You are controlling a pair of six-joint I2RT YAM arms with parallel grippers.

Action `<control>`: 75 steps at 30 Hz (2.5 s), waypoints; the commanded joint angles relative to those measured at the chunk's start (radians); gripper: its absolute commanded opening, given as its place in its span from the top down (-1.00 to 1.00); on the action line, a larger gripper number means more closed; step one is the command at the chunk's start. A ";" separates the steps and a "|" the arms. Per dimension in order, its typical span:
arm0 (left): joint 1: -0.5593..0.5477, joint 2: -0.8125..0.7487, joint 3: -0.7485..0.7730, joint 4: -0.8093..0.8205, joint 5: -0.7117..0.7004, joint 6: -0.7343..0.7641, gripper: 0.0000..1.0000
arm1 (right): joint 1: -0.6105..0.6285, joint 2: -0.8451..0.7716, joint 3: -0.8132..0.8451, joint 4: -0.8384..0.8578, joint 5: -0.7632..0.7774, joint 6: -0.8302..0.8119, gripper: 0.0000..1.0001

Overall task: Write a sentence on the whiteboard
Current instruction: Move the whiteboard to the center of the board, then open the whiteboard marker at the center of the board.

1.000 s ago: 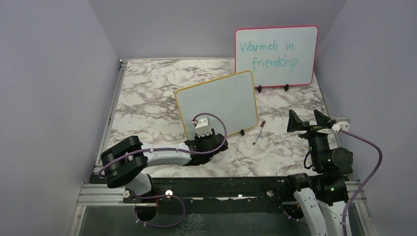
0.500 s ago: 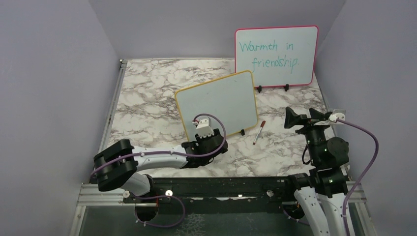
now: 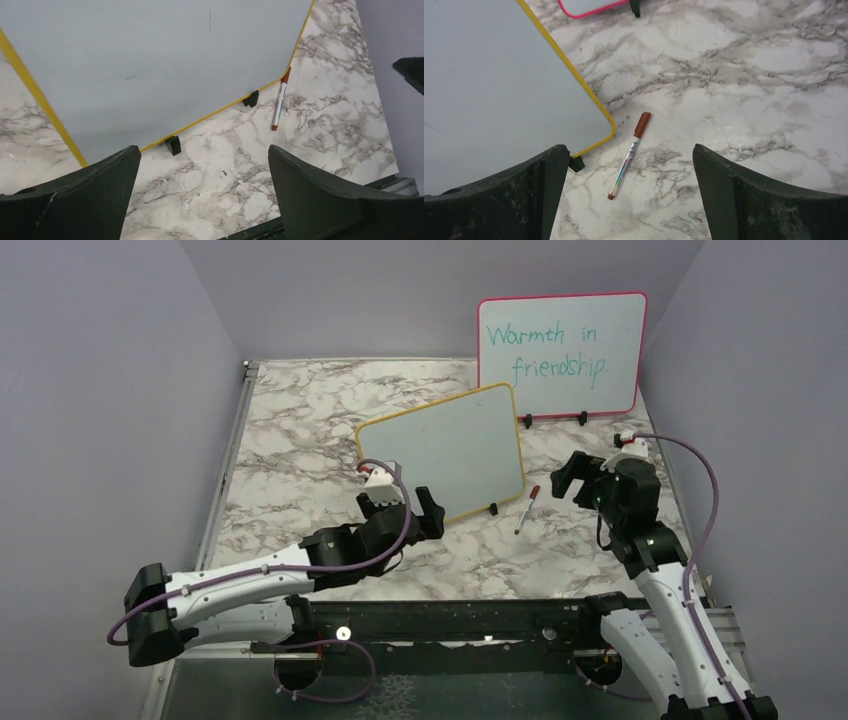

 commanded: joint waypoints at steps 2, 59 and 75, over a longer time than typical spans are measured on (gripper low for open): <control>0.002 -0.125 0.083 -0.094 -0.107 0.282 -0.98 | 0.007 0.056 0.052 -0.085 -0.044 0.009 -1.00; 0.759 -0.441 0.023 0.157 0.340 0.733 -0.98 | 0.256 0.845 0.145 -0.200 0.263 0.326 0.78; 0.759 -0.313 0.125 0.027 0.669 0.603 -0.98 | 0.257 0.553 0.170 -0.198 0.150 0.109 0.99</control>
